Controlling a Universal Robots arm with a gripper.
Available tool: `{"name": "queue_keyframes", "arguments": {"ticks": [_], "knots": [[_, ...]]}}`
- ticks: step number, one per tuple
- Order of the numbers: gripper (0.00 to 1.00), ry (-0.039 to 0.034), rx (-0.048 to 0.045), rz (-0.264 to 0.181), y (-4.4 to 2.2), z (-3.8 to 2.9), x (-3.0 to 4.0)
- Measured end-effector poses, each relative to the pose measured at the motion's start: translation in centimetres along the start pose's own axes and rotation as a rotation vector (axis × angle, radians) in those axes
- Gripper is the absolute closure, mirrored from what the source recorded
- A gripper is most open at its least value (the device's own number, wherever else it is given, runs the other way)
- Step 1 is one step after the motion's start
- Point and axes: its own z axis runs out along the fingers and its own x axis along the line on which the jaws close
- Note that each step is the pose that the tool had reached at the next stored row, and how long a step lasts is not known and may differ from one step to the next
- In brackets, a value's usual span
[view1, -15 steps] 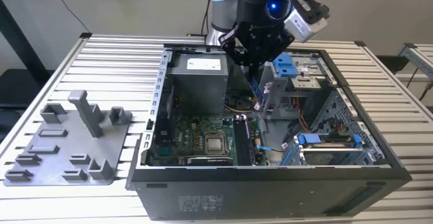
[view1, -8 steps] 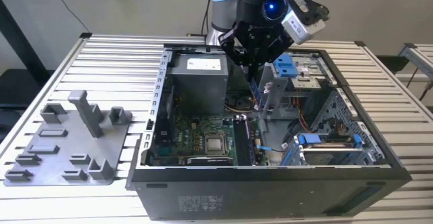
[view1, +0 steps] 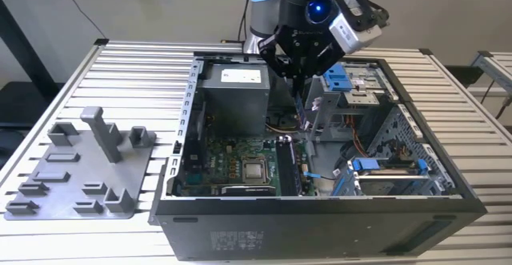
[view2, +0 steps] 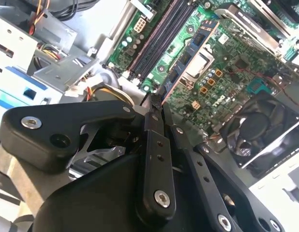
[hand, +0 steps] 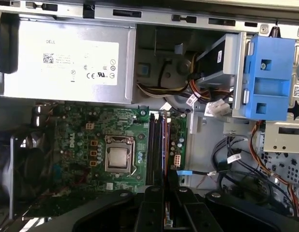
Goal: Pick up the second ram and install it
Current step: 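Insert the second ram into the second slot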
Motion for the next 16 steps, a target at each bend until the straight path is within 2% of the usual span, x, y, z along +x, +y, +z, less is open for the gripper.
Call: {"name": "queue_keyframes", "arguments": {"ticks": [7,16], "knots": [[0.86,0.0005,0.0034,0.050,0.02,0.02,0.03],[0.86,0.0005,0.0045,0.055,0.03,0.03,0.03]]}}
